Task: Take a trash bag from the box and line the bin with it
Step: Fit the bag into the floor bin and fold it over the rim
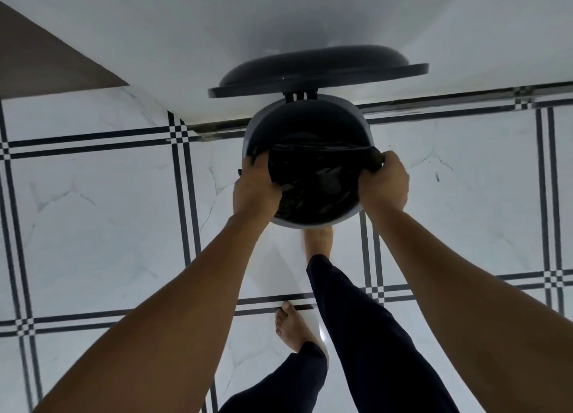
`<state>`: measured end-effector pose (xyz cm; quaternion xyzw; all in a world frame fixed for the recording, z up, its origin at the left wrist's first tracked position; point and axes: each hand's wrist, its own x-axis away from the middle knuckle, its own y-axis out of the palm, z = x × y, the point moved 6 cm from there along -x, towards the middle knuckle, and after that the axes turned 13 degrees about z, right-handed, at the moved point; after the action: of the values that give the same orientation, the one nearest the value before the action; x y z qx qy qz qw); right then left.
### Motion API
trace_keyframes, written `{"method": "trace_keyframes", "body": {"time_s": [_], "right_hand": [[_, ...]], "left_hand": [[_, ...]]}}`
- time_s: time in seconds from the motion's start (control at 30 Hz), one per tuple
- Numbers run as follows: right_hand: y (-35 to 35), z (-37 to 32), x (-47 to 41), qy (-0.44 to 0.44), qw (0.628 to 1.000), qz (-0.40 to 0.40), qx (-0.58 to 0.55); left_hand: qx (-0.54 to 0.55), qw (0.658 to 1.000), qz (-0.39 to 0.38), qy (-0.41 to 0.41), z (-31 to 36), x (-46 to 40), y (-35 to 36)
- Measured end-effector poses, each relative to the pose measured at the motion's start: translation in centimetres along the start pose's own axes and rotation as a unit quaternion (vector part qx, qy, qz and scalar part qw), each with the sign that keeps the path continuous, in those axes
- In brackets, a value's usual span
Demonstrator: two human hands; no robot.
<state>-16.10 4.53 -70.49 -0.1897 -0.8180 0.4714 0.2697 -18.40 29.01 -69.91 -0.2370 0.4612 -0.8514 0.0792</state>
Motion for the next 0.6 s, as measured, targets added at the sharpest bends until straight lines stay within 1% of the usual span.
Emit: {"method": "trace_keyframes", "body": {"time_s": [0.07, 0.13, 0.2, 0.3, 0.4, 0.47, 0.5, 0.53, 0.57, 0.6], "right_hand": [[-0.3, 1.0, -0.4, 0.028, 0.999, 0.0, 0.022], [-0.3, 1.7, -0.3, 0.034, 0.998, -0.019, 0.048], [-0.2, 2.4, -0.3, 0.043, 0.997, -0.028, 0.05], [-0.4, 3.4, -0.5, 0.069, 0.997, -0.01, 0.012], [-0.7, 4.3, -0.6, 0.081, 0.997, -0.002, -0.008], [-0.9, 5.4, -0.6, 0.123, 0.991, 0.015, -0.044], [-1.1, 6.0, -0.6, 0.162, 0.983, 0.032, -0.082], [-1.2, 6.4, -0.5, 0.219, 0.964, 0.047, -0.142], [-1.0, 6.6, -0.3, 0.28, 0.934, 0.057, -0.217], [-0.8, 6.4, 0.0, 0.335, 0.893, 0.058, -0.296]], "left_hand": [[-0.021, 0.999, 0.019, -0.015, -1.4, 0.2, -1.1], [-0.029, 0.999, 0.023, -0.029, -3.1, 0.8, -1.5], [-0.029, 0.999, 0.025, -0.024, -4.8, 1.5, -1.6], [-0.047, 0.998, 0.029, -0.028, -7.2, 2.7, -1.6], [-0.057, 0.997, 0.049, -0.027, -8.4, 3.3, -1.9], [-0.025, 0.995, 0.076, -0.066, -9.2, 3.5, -1.9], [0.001, 0.991, 0.096, -0.098, -9.4, 3.7, -2.1], [0.034, 0.984, 0.115, -0.131, -9.6, 3.9, -2.1], [0.078, 0.976, 0.128, -0.159, -9.7, 4.0, -1.9], [0.133, 0.965, 0.13, -0.184, -9.4, 4.1, -1.7]]}}
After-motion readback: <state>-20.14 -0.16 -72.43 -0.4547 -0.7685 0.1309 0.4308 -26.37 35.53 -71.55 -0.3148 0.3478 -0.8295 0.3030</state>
